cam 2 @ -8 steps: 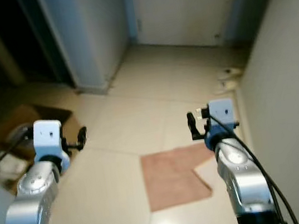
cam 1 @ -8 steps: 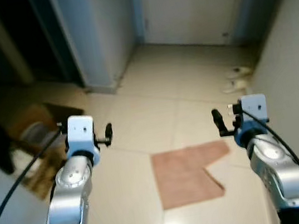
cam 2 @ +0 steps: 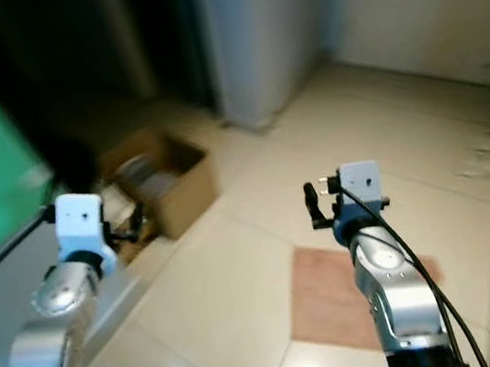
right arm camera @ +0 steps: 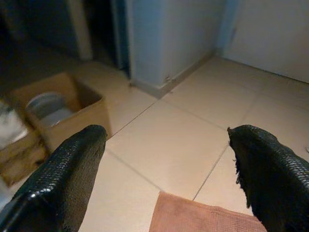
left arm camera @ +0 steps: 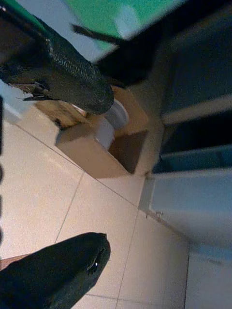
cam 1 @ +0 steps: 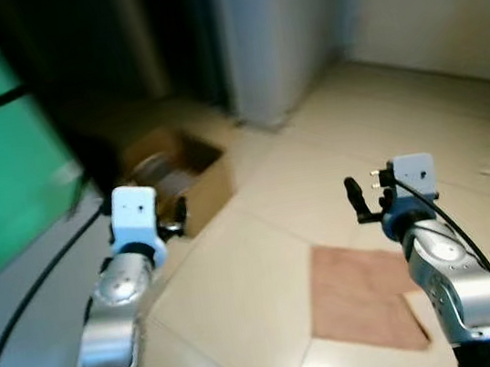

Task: Hang keys on a hook

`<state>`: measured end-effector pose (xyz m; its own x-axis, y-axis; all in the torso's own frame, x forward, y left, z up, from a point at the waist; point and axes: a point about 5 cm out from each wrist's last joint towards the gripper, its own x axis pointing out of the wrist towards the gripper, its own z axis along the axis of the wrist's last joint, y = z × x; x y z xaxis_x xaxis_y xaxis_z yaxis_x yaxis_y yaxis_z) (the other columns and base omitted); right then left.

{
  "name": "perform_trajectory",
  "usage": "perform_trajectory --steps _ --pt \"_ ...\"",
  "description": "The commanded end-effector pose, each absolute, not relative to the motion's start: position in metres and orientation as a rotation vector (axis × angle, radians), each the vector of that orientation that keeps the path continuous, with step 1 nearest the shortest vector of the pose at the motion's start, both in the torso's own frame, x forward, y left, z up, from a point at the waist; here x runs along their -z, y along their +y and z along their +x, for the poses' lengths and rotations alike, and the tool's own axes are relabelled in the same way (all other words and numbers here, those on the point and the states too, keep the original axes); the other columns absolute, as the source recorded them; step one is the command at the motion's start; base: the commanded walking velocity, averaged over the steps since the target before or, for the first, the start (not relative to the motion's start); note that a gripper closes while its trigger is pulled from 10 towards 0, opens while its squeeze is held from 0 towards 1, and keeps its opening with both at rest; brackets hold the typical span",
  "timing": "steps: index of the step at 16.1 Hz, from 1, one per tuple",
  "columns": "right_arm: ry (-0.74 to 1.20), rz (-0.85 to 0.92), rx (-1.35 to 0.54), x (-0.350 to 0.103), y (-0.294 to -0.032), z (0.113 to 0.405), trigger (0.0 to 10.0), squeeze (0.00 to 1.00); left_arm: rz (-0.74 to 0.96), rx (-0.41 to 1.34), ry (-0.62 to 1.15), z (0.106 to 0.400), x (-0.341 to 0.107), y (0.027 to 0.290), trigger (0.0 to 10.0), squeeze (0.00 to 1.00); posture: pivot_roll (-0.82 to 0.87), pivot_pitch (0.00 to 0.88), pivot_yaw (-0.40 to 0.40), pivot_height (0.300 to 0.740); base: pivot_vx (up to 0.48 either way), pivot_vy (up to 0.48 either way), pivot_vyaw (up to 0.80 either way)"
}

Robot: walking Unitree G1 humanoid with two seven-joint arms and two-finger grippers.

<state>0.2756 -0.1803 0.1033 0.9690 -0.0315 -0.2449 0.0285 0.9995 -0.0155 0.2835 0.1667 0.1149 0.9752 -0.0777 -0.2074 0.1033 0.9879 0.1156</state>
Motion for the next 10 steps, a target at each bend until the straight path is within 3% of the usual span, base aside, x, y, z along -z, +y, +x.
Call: perform_trajectory --steps 1,10 --pt "0.242 -0.003 0.030 -0.1059 -0.1797 0.2778 10.0 1.00 0.131 0.088 0.186 0.2852 -0.1197 0.1698 10.0 0.00 -0.10 0.000 0.005 0.740 0.000 0.000 0.80" --pt "0.251 -0.002 0.031 -0.1048 -0.1784 0.2756 10.0 1.00 0.130 0.107 0.186 0.2858 -0.1195 0.1686 10.0 0.00 -0.11 0.000 0.016 0.740 0.000 0.000 0.80"
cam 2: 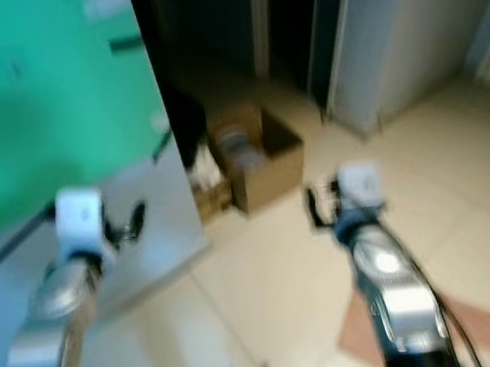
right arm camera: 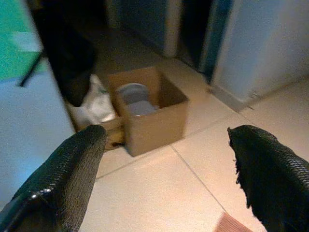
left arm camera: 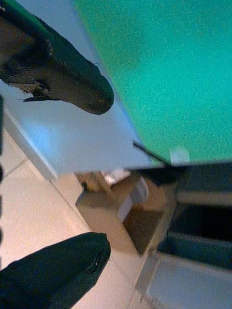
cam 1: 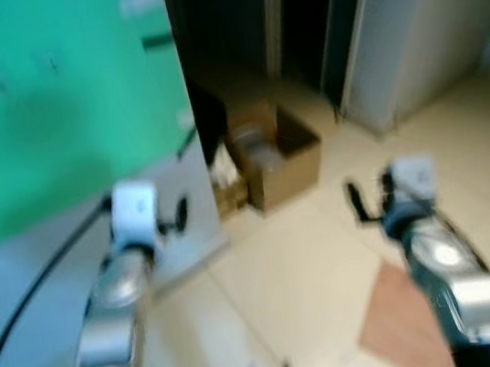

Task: Hang keys on a hook

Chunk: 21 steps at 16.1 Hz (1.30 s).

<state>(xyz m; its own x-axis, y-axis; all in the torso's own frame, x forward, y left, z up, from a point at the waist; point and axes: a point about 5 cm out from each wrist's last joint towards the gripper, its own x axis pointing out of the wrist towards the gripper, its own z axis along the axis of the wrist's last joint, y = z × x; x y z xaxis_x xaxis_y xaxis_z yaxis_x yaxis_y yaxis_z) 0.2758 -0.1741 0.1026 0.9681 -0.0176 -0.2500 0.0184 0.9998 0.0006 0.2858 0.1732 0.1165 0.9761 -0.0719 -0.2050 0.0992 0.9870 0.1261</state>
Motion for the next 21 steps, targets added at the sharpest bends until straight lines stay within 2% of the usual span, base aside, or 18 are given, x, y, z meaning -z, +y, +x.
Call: perform_trajectory --steps 1,9,19,21 --pt "0.251 -0.002 0.030 -0.1048 -0.1780 0.2760 10.0 1.00 0.131 0.106 0.187 0.2856 -0.1195 0.1691 10.0 0.00 -0.11 0.000 0.019 0.740 0.000 0.000 0.80" --pt "0.250 0.023 0.054 -0.1002 -0.1731 0.2759 10.0 1.00 0.159 0.136 0.193 0.2861 -0.1207 0.1716 10.0 0.00 -0.10 0.000 0.055 0.740 0.271 0.000 0.72" --pt "0.255 0.021 0.064 -0.0970 -0.1725 0.2763 10.0 1.00 0.168 0.148 0.195 0.2871 -0.1202 0.1716 10.0 0.00 -0.10 0.000 0.062 0.740 0.327 0.000 0.00" --pt "0.257 0.014 0.054 -0.0962 -0.1704 0.2767 10.0 1.00 0.166 0.146 0.196 0.2862 -0.1193 0.1720 10.0 0.00 -0.10 0.000 0.057 0.740 0.334 0.000 0.80"
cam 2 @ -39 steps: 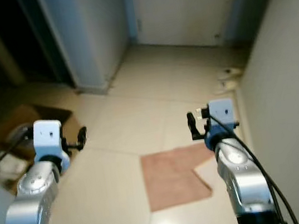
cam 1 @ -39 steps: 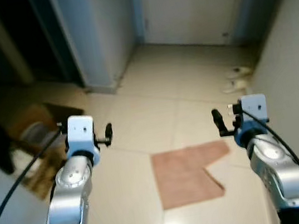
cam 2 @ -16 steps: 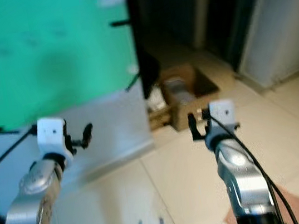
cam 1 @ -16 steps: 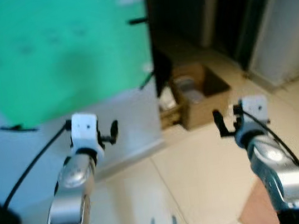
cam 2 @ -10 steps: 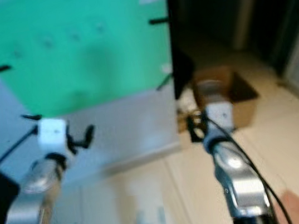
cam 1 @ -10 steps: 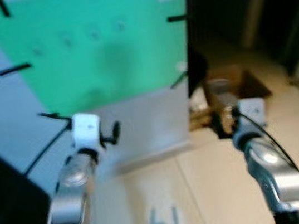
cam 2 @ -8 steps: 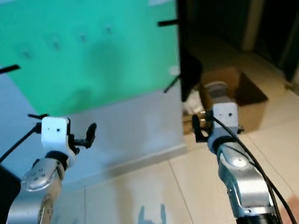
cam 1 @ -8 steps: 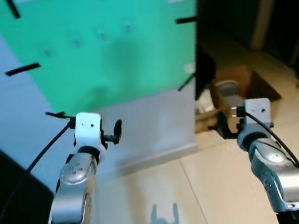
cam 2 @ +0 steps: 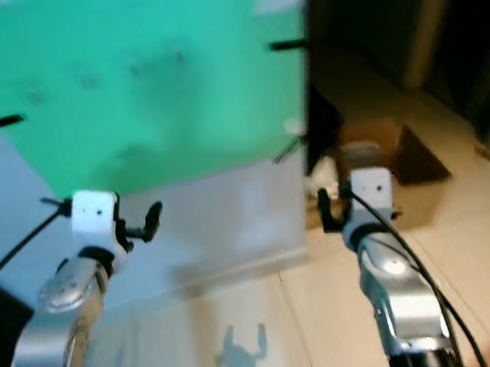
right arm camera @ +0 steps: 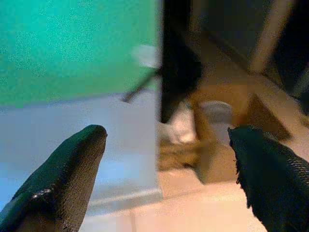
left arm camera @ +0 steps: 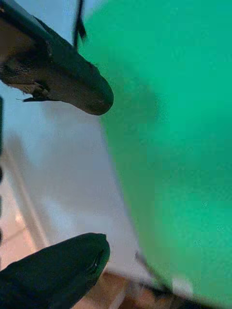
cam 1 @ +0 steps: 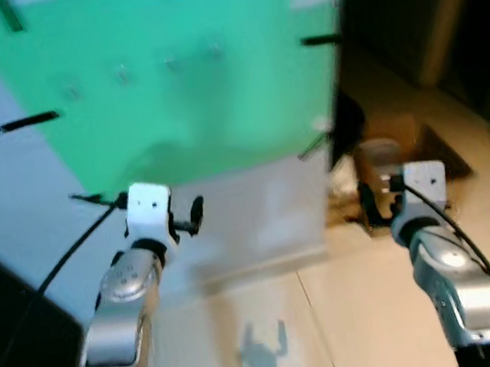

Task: Hang keys on a hook

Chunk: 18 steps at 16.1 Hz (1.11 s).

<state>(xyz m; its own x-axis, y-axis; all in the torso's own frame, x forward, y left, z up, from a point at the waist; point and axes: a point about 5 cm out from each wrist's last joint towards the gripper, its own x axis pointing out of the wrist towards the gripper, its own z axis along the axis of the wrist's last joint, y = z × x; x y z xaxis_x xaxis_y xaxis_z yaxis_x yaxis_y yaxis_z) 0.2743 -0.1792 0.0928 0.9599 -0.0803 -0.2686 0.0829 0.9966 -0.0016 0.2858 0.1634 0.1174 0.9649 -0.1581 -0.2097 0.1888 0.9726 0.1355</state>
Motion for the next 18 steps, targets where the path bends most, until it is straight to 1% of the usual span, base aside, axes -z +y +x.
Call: perform_trajectory --steps 1,5,7,8,10,12,18 --pt "0.258 0.013 0.052 -0.096 -0.170 0.277 10.0 1.00 0.166 0.145 0.196 0.286 -0.119 0.172 10.0 0.00 -0.09 0.000 0.052 0.740 0.330 0.000 0.80" --pt "0.263 -0.016 0.015 -0.096 -0.173 0.282 10.0 1.00 0.164 0.127 0.194 0.282 -0.115 0.174 10.0 0.00 -0.06 0.000 0.003 0.740 0.335 0.000 0.80" --pt "0.261 -0.021 0.015 -0.097 -0.174 0.285 10.0 1.00 0.165 0.121 0.196 0.280 -0.114 0.175 10.0 0.00 -0.06 0.000 -0.003 0.740 0.336 0.000 0.80" --pt "0.258 -0.021 0.013 -0.097 -0.174 0.286 10.0 1.00 0.165 0.120 0.196 0.279 -0.114 0.175 10.0 0.00 -0.06 0.000 -0.005 0.740 0.337 0.000 0.49" --pt "0.259 -0.018 0.012 -0.097 -0.175 0.288 10.0 1.00 0.160 0.109 0.183 0.281 -0.115 0.173 10.0 0.00 -0.05 0.000 -0.015 0.740 0.334 0.000 0.00" --pt "0.252 -0.014 -0.003 -0.099 -0.172 0.292 10.0 1.00 0.152 0.106 0.166 0.285 -0.118 0.170 10.0 0.00 -0.06 0.000 -0.021 0.740 0.332 0.000 0.00" --pt "0.242 -0.025 -0.027 -0.100 -0.169 0.291 10.0 1.00 0.153 0.098 0.171 0.281 -0.116 0.173 10.0 0.00 -0.07 0.000 -0.007 0.740 0.332 0.000 0.80"
